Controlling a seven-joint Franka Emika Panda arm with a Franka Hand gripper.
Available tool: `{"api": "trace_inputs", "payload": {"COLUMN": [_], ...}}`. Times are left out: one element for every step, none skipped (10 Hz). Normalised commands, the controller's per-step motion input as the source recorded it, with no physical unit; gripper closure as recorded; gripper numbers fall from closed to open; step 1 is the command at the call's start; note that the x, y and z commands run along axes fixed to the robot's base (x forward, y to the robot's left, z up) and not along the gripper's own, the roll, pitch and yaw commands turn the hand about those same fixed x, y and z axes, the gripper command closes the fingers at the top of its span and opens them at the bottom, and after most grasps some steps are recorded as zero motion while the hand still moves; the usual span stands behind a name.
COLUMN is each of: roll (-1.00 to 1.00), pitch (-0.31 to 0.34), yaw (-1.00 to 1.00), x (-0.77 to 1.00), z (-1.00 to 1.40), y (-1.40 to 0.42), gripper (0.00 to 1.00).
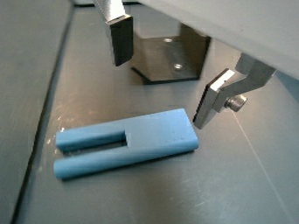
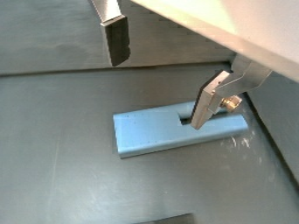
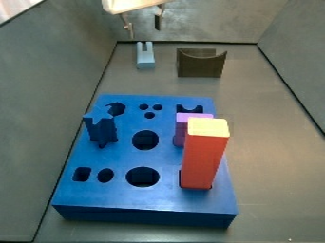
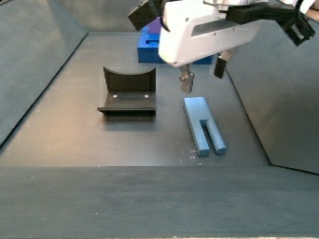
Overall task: Pick up the square-circle object. Move up. Rotate the square-circle object. Place the square-circle object on the fixture. Regrasp the square-circle object. Move to above the board. Insert the square-circle object.
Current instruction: Rotate the square-circle object.
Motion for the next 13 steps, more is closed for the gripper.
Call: {"api": "trace_inputs", "payload": {"roll": [0.0, 0.0, 0.0, 0.0, 0.0, 0.0, 0.0, 0.0, 0.0, 0.0, 0.0, 0.0, 0.0], "pitch": [-0.001, -0.001, -0.001, -0.001, -0.001, -0.001, -0.001, -0.001, -0.001, -0.001, -0.001, -0.001, -0.002], "yaw": [1.0, 1.0, 1.0, 1.0, 1.0, 1.0, 1.0, 1.0, 1.0, 1.0, 1.0, 1.0, 1.0], "x": [0.03, 0.03, 0.03, 0.03, 0.03, 0.03, 0.03, 0.03, 0.03, 0.03, 0.03, 0.03, 0.03], "z": [-0.04, -0.04, -0.04, -0.04, -0.04, -0.04, -0.04, -0.04, -0.04, -0.04, -0.04, -0.04, -0.04], "y": [0.0, 0.0, 0.0, 0.0, 0.0, 0.0, 0.0, 0.0, 0.0, 0.0, 0.0, 0.0, 0.0], "gripper": [0.0, 0.0, 0.0, 0.0, 0.0, 0.0, 0.0, 0.0, 0.0, 0.0, 0.0, 0.0, 0.0]}}
